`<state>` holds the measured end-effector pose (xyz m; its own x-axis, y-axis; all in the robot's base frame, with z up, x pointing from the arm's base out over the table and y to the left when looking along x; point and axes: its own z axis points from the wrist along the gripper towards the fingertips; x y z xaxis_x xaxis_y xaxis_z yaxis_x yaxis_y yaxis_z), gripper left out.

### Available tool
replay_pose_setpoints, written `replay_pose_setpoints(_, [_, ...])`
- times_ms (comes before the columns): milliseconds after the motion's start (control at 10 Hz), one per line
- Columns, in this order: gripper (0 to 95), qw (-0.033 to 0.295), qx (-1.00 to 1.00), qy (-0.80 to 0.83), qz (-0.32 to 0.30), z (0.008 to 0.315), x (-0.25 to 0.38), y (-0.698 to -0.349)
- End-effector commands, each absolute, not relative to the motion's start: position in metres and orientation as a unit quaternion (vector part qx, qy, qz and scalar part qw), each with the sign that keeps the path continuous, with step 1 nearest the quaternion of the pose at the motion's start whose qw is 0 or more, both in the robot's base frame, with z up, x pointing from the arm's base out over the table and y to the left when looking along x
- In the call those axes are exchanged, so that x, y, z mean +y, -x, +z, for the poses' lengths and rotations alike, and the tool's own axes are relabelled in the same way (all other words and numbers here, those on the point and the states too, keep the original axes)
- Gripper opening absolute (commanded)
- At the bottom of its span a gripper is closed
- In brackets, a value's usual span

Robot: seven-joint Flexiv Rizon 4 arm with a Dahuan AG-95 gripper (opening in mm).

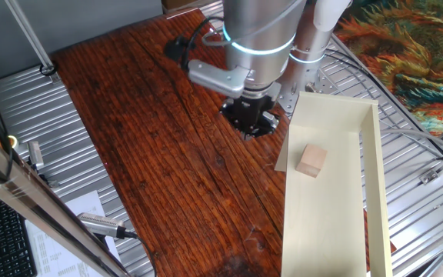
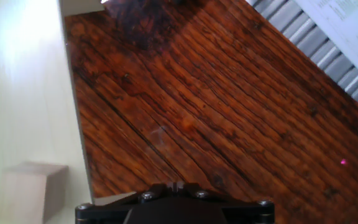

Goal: Put the object on the shelf

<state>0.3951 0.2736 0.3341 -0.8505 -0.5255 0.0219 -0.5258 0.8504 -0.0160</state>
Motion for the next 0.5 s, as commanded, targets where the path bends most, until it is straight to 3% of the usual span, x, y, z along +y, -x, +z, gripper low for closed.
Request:
replay_pose_setpoints(100, [0.0, 0.004, -0.971, -0.238, 0.027, 0.329, 0.266, -0.395])
replay_pose_setpoints(500, [0.0, 0.007, -0.960, -0.278, 0.025, 0.325, 0.211, -0.434])
